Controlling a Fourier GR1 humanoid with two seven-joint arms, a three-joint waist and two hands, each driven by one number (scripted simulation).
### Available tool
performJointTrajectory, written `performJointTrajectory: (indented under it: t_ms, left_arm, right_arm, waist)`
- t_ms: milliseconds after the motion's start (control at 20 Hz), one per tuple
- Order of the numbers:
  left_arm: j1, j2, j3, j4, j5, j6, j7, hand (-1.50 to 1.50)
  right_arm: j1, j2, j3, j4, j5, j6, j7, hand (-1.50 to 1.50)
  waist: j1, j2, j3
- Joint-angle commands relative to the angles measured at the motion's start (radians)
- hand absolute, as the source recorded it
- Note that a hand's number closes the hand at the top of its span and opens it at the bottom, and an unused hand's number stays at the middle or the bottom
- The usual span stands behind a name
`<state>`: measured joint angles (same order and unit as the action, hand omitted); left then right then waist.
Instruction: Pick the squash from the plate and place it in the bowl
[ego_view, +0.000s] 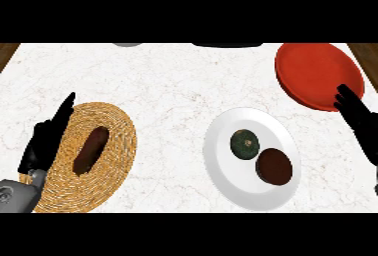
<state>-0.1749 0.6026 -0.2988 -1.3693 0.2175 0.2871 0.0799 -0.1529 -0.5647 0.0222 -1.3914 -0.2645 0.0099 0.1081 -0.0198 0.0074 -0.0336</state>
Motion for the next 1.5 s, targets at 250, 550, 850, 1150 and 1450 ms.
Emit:
performJointTrajectory:
  t_ms: [250,550,850,1150,1450]
  left_arm:
    - [-0.107,-0.045,0.072,-0.070,-0.027,0.100,-0.061,0.00]
    - [-0.094,-0.095,0.033,-0.129,-0.054,0.142,0.023,0.00]
    - [-0.062,-0.089,0.051,-0.180,-0.073,0.131,0.030,0.00]
    - [-0.044,-0.118,0.037,-0.163,-0.095,0.141,0.014,0.00]
    - [-0.045,-0.105,0.074,-0.163,-0.077,0.097,0.011,0.00]
  right_arm:
    - [-0.069,0.150,-0.051,-0.045,-0.291,0.312,-0.294,1.50]
    - [0.100,0.195,-0.160,0.066,-0.121,0.156,-0.649,-1.50]
    - [0.118,0.018,-0.104,-0.007,0.095,0.185,-0.662,-1.50]
    - [0.056,-0.138,-0.024,-0.159,0.232,0.199,-0.409,-1.50]
    - [-0.035,-0.143,0.115,-0.296,0.341,0.223,-0.094,-1.50]
  waist:
    - [0.030,-0.012,0.042]
    - [0.014,-0.009,0.037]
    - [0.016,-0.010,0.033]
    - [0.020,-0.011,0.030]
    - [0.026,-0.009,0.031]
